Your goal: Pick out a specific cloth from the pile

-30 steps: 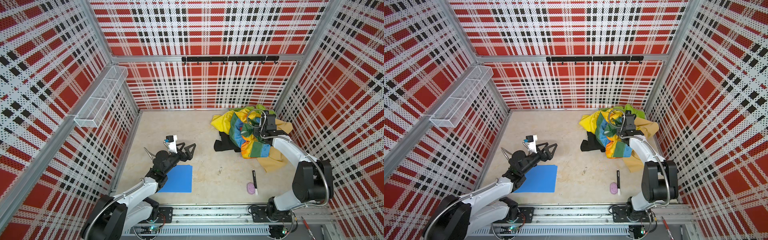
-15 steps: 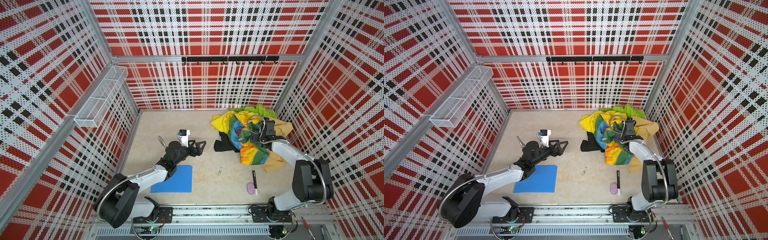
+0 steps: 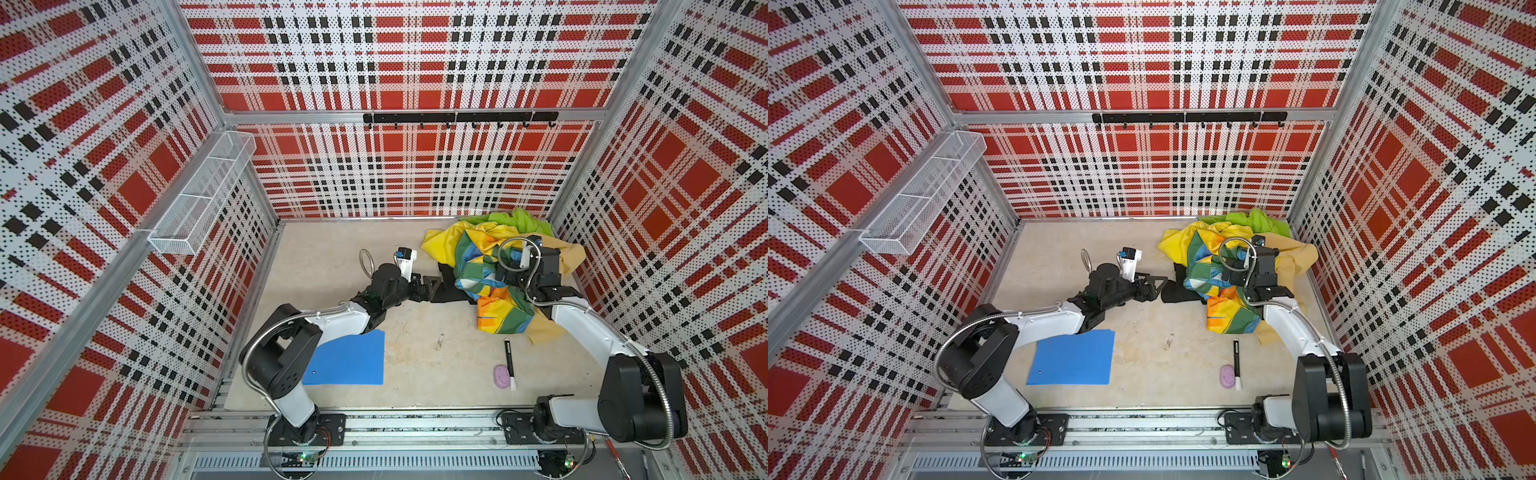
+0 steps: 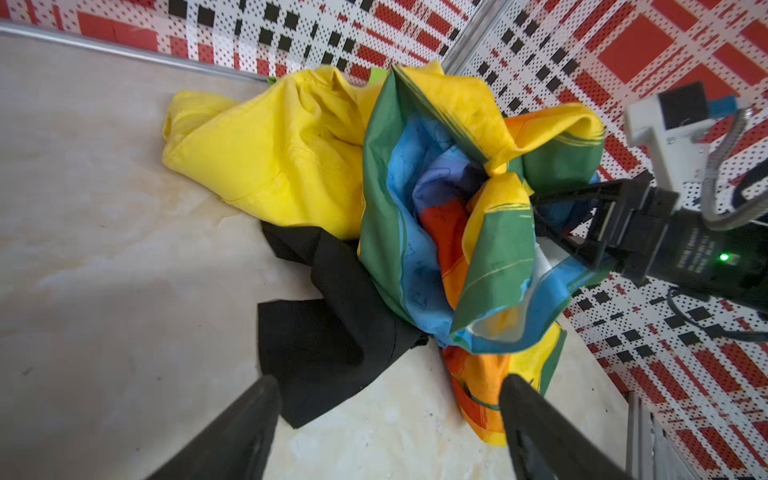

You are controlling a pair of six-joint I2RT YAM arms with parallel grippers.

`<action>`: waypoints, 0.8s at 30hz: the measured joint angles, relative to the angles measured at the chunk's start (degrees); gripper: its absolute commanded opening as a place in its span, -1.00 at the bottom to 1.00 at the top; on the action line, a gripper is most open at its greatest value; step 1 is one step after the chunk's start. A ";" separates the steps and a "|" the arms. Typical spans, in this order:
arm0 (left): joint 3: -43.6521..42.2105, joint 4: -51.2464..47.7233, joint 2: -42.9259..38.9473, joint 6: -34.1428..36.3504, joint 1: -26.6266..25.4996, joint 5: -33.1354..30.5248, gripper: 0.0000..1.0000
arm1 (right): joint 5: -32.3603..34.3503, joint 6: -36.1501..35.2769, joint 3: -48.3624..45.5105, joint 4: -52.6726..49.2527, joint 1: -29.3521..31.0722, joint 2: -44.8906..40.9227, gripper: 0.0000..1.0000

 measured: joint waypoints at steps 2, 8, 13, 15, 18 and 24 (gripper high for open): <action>1.16 -0.57 1.73 -0.07 -0.31 -0.07 0.69 | 0.04 -0.11 0.33 0.26 2.93 1.84 1.00; 2.01 -1.20 3.04 -0.20 -0.63 -1.64 0.58 | 1.22 -0.55 6.49 -0.74 7.85 13.66 1.00; 3.61 -1.07 4.74 -0.22 -1.09 -1.75 0.57 | 3.10 -0.66 13.29 -1.86 8.48 23.47 0.96; 3.63 -0.98 5.29 -0.26 -1.57 -1.75 0.52 | 3.56 -0.61 15.21 -2.12 8.68 25.79 0.93; 3.63 -0.79 6.03 -0.57 -1.92 -1.68 0.45 | 4.24 -0.50 18.95 -2.99 8.98 28.50 0.69; 3.63 -0.59 6.84 -0.92 -1.92 -1.95 0.36 | 6.97 -0.63 26.69 -5.64 9.01 31.32 0.50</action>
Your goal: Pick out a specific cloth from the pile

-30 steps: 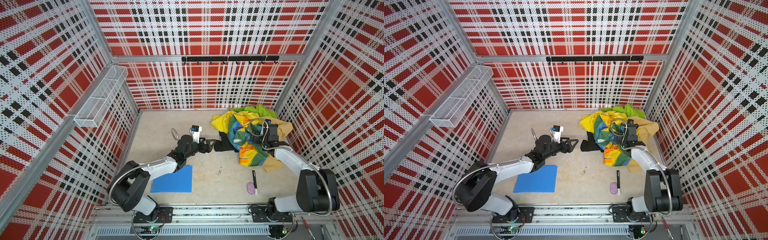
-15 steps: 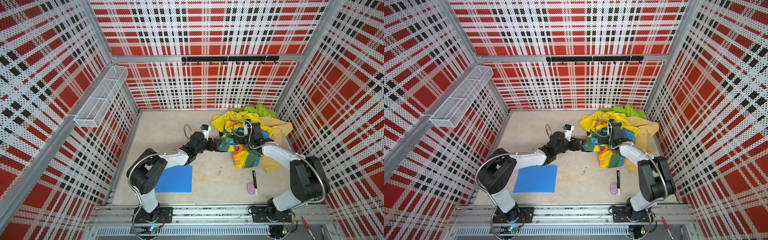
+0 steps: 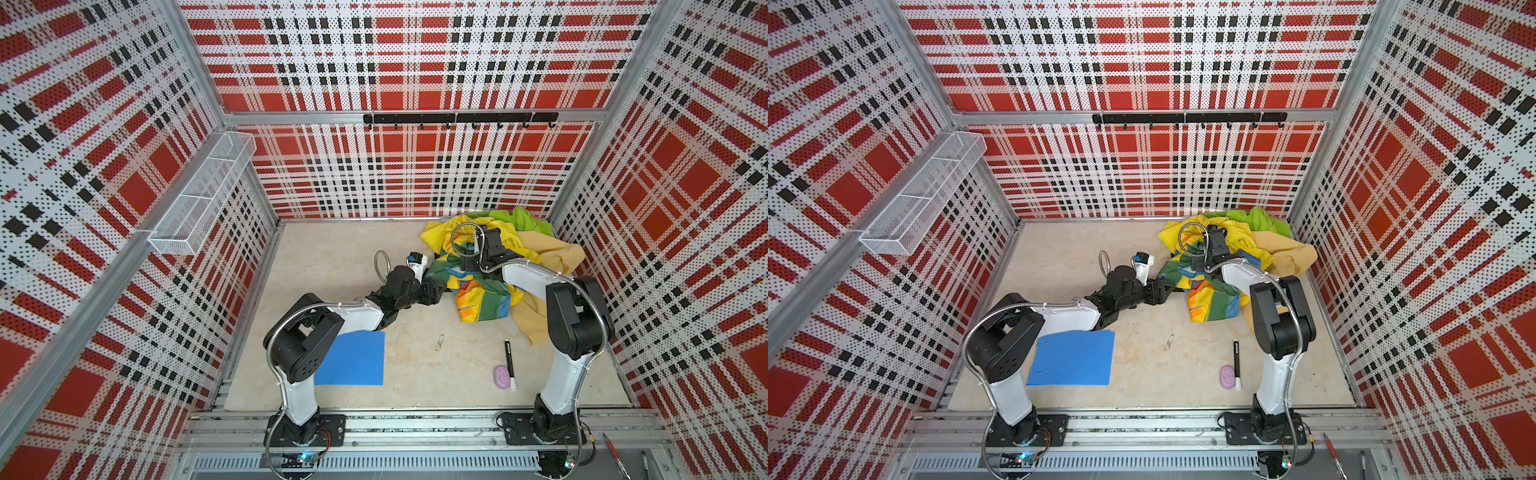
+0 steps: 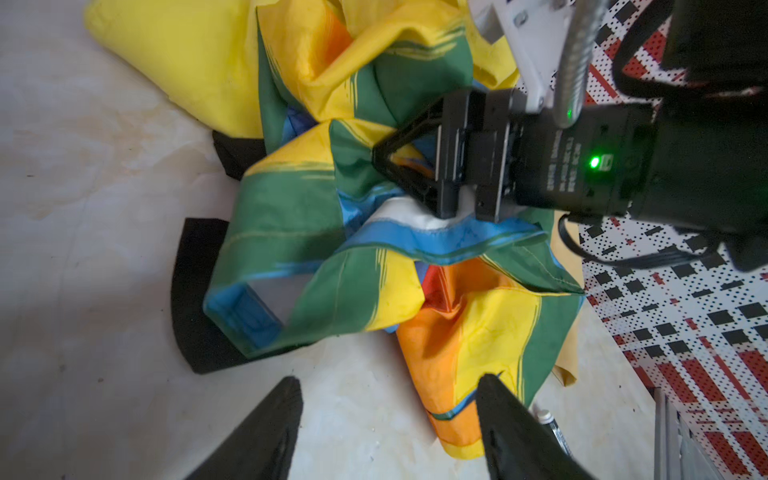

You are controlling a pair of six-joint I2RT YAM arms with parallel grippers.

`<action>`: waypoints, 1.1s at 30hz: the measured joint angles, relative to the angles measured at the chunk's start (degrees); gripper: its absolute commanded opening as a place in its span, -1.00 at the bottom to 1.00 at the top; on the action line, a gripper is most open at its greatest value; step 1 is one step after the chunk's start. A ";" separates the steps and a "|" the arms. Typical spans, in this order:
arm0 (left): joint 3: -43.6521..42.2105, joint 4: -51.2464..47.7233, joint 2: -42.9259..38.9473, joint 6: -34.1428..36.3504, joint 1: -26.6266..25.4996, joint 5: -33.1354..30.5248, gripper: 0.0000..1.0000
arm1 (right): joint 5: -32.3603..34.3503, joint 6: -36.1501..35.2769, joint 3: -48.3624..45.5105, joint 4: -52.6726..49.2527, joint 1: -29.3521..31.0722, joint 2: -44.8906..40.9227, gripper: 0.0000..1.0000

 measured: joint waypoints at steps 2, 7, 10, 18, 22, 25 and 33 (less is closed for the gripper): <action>0.00 0.13 0.00 -0.04 0.00 -0.20 0.36 | 0.61 -0.26 0.57 -0.52 0.00 -0.85 0.79; -0.50 0.98 -0.02 -0.09 0.46 -0.48 0.35 | -0.04 -0.81 -4.42 -1.33 0.20 -10.51 0.93; -1.60 1.07 -0.02 -0.72 1.49 -0.13 -0.02 | -1.29 -1.05 -9.79 -1.38 0.24 -21.18 0.96; -2.64 -2.40 -0.04 -0.70 6.67 0.85 -0.13 | -4.37 0.55 -21.51 -1.51 0.26 -43.91 0.98; -0.83 -6.05 1.46 0.22 7.56 1.22 -0.33 | -5.38 1.57 -24.39 -2.25 0.26 -47.74 0.97; 1.31 -7.34 3.98 0.17 8.07 1.90 -0.35 | -5.86 1.81 -26.32 -2.58 0.26 -49.09 0.98; 8.07 -9.22 10.34 -1.84 8.44 4.17 -0.40 | -6.10 1.81 -27.78 -3.58 0.26 -49.70 0.98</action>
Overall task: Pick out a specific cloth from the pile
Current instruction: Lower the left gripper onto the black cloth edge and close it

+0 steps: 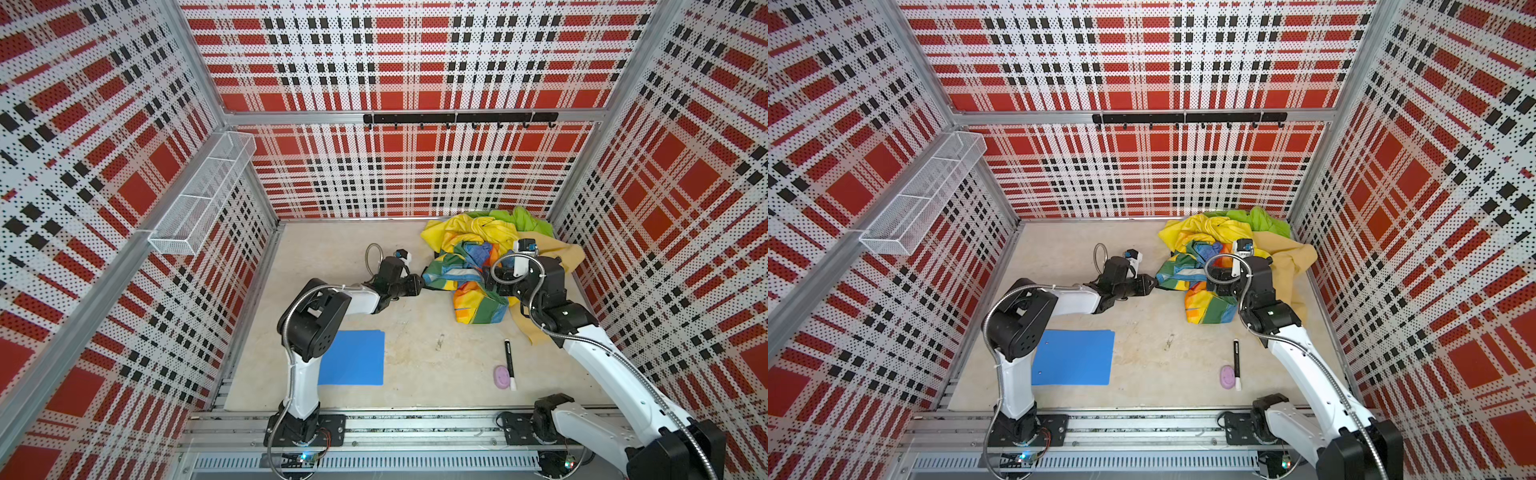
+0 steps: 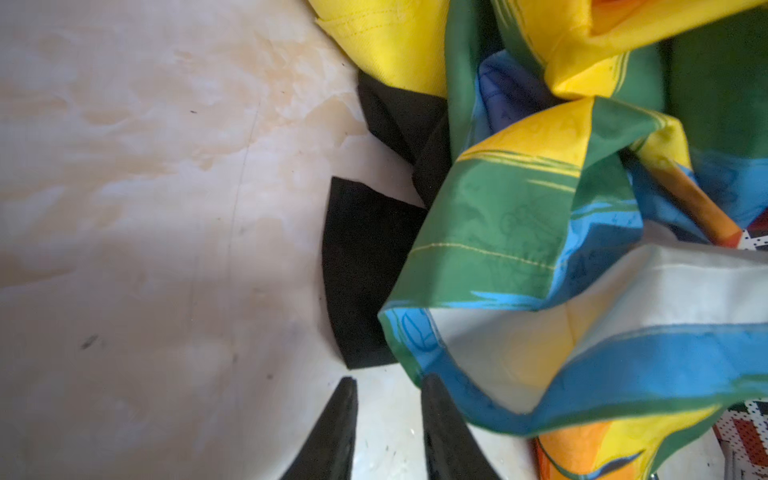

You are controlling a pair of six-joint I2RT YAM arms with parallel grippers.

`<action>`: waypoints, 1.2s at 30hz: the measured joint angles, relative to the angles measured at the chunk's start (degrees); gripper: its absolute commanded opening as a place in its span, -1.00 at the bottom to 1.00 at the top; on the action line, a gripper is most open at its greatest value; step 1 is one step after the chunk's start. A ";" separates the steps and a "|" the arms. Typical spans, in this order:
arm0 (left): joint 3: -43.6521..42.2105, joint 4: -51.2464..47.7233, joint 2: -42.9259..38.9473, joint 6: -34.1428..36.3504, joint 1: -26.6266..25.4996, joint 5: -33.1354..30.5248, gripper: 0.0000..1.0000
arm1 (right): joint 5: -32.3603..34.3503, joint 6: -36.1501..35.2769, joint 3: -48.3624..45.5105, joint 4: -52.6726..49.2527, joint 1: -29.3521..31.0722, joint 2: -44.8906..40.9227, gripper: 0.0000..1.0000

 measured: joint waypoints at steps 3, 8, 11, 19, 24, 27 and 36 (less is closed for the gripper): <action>1.68 -0.85 1.68 -1.27 0.00 0.02 -0.41 | 0.04 -0.02 -0.04 -0.70 0.00 -0.42 0.99; 2.60 -1.95 3.21 -3.15 -0.04 -0.31 -0.37 | 0.22 -0.02 -0.04 -1.55 0.00 -2.16 0.99; 2.80 -2.95 3.48 -3.65 -0.07 -0.72 -0.36 | 0.37 -0.02 -0.04 -1.79 0.00 -2.69 0.99; 5.51 -3.50 5.95 -5.01 -0.31 -0.63 -0.38 | 0.90 -0.02 -0.48 -2.14 0.00 -2.71 0.99; 6.67 -3.52 6.88 -5.55 -0.42 -0.15 -0.53 | 1.18 -0.02 -1.16 -2.36 0.00 -3.10 0.99; 7.04 -3.63 7.37 -5.99 -0.42 0.11 -0.73 | 1.33 -0.02 -1.33 -2.47 0.00 -3.39 0.99; 5.75 -4.00 6.21 -6.03 -0.33 0.17 -0.99 | 1.99 -0.07 -1.86 -2.54 0.00 -3.72 0.99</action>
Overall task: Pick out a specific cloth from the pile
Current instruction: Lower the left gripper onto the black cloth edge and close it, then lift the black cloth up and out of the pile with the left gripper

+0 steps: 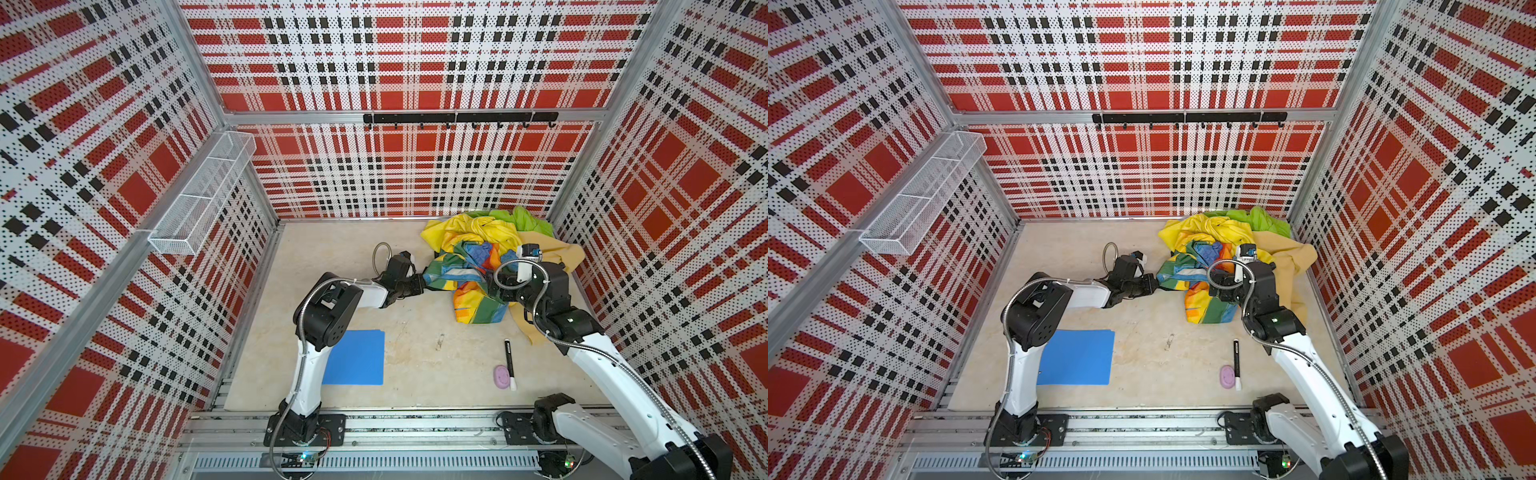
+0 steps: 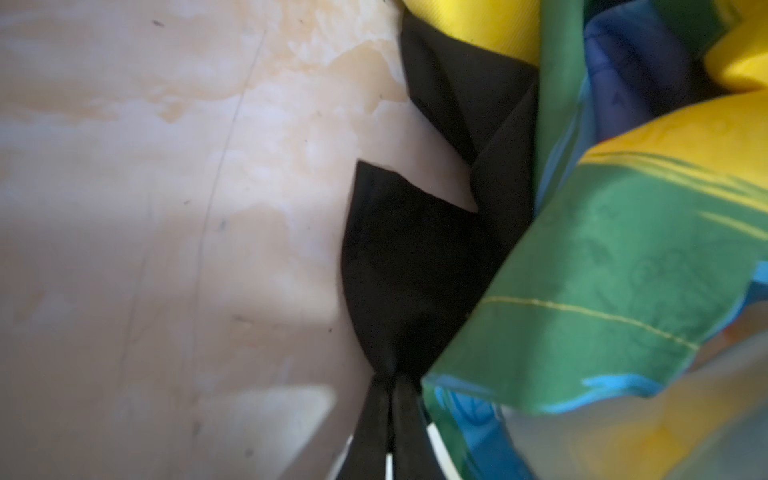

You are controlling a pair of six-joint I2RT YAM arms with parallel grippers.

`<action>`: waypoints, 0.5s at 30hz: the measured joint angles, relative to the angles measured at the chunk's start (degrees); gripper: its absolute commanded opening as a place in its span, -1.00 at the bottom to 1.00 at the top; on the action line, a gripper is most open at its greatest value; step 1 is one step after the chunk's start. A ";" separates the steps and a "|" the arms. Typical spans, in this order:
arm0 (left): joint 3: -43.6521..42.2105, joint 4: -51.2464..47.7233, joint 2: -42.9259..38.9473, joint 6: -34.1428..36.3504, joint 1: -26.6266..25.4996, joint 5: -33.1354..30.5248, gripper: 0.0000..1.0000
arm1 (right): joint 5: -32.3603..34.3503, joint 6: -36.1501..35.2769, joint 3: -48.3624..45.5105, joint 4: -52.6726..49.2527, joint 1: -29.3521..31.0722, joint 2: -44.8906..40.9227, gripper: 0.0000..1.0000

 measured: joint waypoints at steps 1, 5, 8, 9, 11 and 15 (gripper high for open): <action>-0.94 -0.11 -1.03 0.04 0.13 -0.11 -1.00 | 0.04 0.02 -0.09 0.00 0.00 0.00 0.99; -4.59 -0.28 -6.54 0.33 0.83 -0.22 -1.00 | 0.22 0.00 -0.31 -0.02 0.00 0.00 0.99; -6.25 -0.37 -11.54 1.09 1.90 -0.07 -1.00 | 0.22 0.00 -0.31 0.00 0.00 0.00 0.99; -6.51 -0.57 -13.18 1.42 2.27 -0.02 -1.00 | 0.22 0.00 -0.31 -0.02 0.00 0.00 0.99; -6.62 -1.25 -16.70 2.47 3.02 -0.02 -1.00 | 0.22 0.00 -0.31 0.00 0.00 0.00 0.99; -6.40 -3.04 -22.58 4.83 3.56 0.17 -1.00 | 0.20 0.04 -0.37 0.07 0.00 0.00 0.99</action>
